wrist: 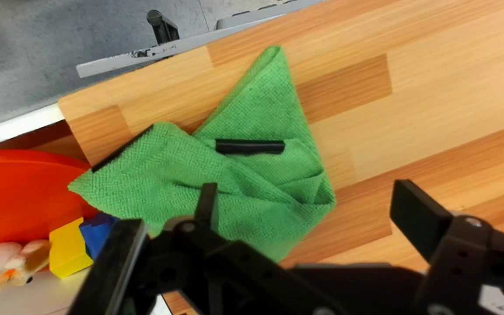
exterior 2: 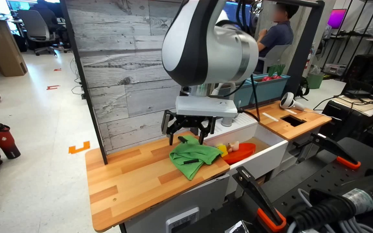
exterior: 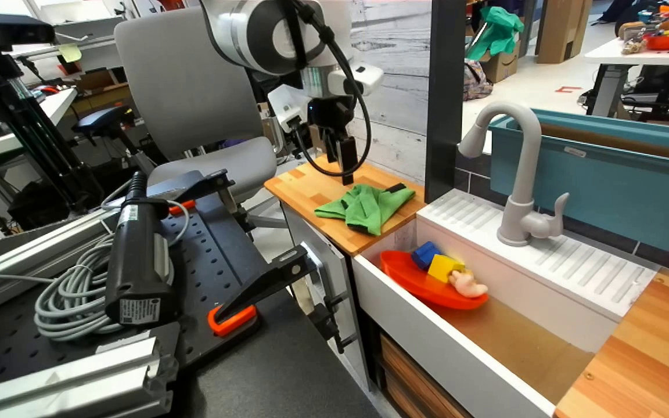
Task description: Move the green towel to the right.
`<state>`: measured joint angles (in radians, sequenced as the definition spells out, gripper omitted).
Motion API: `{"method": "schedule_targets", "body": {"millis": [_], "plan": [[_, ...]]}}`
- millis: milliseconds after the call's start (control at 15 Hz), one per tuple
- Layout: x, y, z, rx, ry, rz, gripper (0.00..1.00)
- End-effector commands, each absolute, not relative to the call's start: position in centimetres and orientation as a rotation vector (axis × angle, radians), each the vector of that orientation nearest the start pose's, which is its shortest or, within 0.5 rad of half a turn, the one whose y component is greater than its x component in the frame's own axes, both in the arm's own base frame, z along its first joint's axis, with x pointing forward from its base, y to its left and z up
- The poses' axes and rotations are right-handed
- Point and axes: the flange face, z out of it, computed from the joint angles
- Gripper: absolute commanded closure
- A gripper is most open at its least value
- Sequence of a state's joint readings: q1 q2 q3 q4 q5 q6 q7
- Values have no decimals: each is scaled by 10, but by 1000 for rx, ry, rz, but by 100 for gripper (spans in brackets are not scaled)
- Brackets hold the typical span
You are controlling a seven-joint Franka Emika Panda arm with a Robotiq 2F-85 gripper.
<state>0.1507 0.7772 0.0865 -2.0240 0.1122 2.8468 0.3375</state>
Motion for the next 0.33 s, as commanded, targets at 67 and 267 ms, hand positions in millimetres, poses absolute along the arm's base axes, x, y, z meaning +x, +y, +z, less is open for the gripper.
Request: {"method": "schedule_targets", "body": {"millis": [67,267], "plan": [[557,134,75,-3016,346,-28,0],[554,133,76,-3017,349,-24,0]]}}
